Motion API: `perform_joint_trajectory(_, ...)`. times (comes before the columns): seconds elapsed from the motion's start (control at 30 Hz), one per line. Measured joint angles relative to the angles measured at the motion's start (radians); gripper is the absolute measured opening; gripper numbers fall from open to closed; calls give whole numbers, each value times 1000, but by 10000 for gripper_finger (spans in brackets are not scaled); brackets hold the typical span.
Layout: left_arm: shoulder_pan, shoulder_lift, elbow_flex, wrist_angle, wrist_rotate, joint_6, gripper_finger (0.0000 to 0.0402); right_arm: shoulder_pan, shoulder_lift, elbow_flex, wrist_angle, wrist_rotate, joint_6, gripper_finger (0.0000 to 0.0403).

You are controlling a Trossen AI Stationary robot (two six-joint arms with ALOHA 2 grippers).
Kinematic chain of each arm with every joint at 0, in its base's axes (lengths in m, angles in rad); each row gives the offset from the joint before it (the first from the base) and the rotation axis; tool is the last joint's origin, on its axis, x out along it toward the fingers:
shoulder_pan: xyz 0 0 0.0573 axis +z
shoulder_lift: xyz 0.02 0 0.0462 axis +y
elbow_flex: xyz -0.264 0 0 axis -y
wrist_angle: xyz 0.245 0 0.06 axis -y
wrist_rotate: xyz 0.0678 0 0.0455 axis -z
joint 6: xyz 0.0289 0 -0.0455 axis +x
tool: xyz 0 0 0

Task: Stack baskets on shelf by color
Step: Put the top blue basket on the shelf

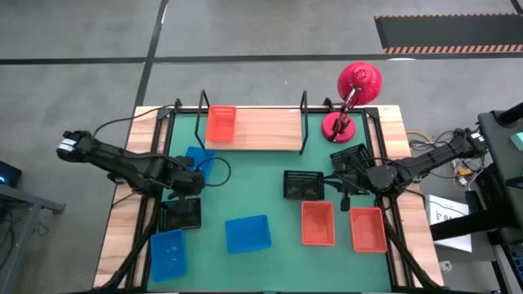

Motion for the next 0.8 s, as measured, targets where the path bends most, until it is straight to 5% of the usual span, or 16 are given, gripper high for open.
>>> perform_joint_trajectory(0.17, 2, 8, -25, 2, -31, 4, 26, 0, 0, 0, 0, 0, 2, 9)
perform_joint_trajectory(0.5, 8, 134, -57, 39, -131, 32, 151, 0, 0, 0, 0, 0, 3, 9)
perform_joint_trajectory(0.8, 44, 240, -57, 41, -133, 80, 161, 0, 0, 0, 0, 0, 1, 9)
